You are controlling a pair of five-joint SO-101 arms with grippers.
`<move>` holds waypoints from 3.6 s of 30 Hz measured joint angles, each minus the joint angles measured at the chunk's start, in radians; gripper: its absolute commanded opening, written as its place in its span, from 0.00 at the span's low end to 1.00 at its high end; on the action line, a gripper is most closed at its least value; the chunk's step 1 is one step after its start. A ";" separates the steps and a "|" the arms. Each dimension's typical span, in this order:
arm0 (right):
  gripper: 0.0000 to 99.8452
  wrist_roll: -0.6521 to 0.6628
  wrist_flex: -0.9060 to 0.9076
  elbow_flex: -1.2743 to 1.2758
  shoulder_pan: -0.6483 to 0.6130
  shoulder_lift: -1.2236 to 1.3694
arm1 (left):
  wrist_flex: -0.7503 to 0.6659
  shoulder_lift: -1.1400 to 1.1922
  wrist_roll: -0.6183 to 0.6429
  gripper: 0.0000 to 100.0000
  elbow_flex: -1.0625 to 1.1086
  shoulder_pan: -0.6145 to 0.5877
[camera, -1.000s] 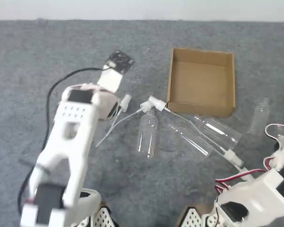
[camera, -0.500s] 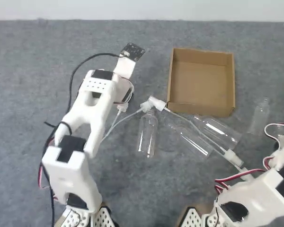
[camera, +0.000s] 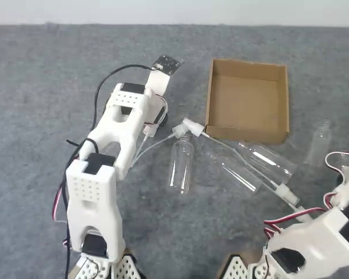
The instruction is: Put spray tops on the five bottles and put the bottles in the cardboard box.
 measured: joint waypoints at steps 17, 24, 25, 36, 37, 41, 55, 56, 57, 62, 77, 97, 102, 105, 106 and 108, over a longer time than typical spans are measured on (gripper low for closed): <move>0.01 0.000 0.000 0.000 0.000 0.000 | 0.092 -0.172 0.038 0.01 0.058 -0.057; 0.04 0.000 0.000 0.000 0.000 0.000 | 0.124 -0.631 0.038 0.01 0.388 -0.120; 0.06 0.000 0.000 0.000 0.000 0.000 | 0.124 -0.701 0.038 0.01 0.456 -0.120; 0.27 -0.060 0.002 0.049 -0.025 0.038 | 0.078 -1.237 0.023 0.01 1.025 -0.110; 0.27 -0.072 0.003 0.051 -0.031 0.041 | 0.063 -1.252 0.018 0.01 1.057 -0.097; 0.27 -0.107 0.087 -0.008 -0.072 0.043 | -0.028 -1.266 0.015 0.01 1.186 -0.052; 0.27 -0.180 0.318 -0.315 -0.167 0.066 | -0.121 -1.270 0.011 0.01 1.284 -0.037; 0.27 -0.180 0.321 -0.315 -0.167 0.066 | -0.121 -1.270 0.011 0.01 1.284 -0.037; 0.27 -0.166 0.327 -0.315 -0.167 0.066 | -0.121 -1.270 0.011 0.01 1.284 -0.037; 0.27 -0.150 0.325 -0.342 -0.166 0.176 | -0.121 -1.270 0.011 0.01 1.284 -0.037; 0.01 -0.150 0.316 -0.393 -0.149 0.252 | -0.129 -1.277 0.011 0.01 1.300 -0.037; 0.01 -0.480 0.503 -0.167 -0.614 -0.643 | 0.015 -1.387 0.081 0.01 0.937 -0.132; 0.01 -0.603 0.396 0.071 -0.904 -0.888 | 0.164 -1.564 0.140 0.01 0.720 -0.141; 0.01 -0.666 0.296 0.203 -1.080 -0.961 | 0.192 -1.629 0.184 0.01 0.594 -0.138; 0.01 -0.684 0.259 0.241 -1.142 -0.968 | 0.192 -1.636 0.196 0.01 0.554 -0.135; 0.01 -0.715 0.192 0.305 -1.241 -0.971 | 0.192 -1.642 0.230 0.01 0.485 -0.135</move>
